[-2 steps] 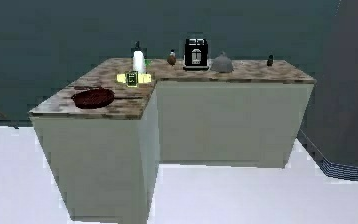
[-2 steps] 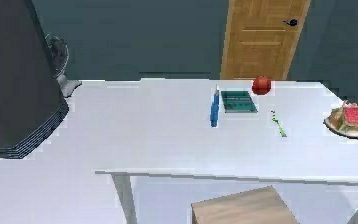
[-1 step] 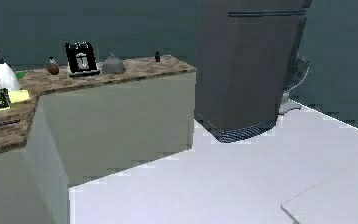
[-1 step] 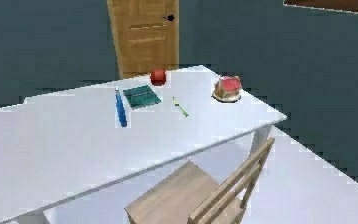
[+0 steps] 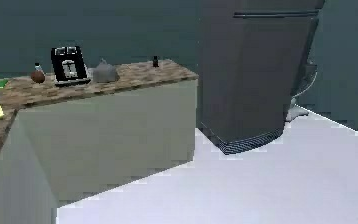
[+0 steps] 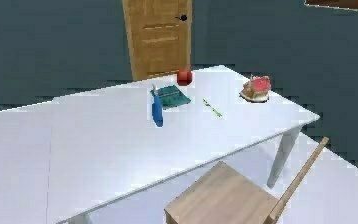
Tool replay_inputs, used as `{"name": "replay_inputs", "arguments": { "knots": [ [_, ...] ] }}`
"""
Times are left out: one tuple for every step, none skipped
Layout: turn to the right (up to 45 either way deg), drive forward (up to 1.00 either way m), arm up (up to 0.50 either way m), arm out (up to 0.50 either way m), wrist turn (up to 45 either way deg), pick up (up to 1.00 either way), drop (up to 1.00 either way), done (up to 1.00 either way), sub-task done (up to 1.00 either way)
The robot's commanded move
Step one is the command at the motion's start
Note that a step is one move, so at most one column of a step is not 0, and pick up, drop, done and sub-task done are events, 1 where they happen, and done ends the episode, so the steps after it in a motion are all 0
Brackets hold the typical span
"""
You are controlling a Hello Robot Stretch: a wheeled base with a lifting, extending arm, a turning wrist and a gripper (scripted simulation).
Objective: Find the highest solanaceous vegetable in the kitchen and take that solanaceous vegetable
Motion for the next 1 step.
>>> {"name": "replay_inputs", "arguments": {
  "knots": [
    [-45.0,0.0,0.0,0.0,0.0,0.0,0.0,0.0,0.0]
  ]
}}
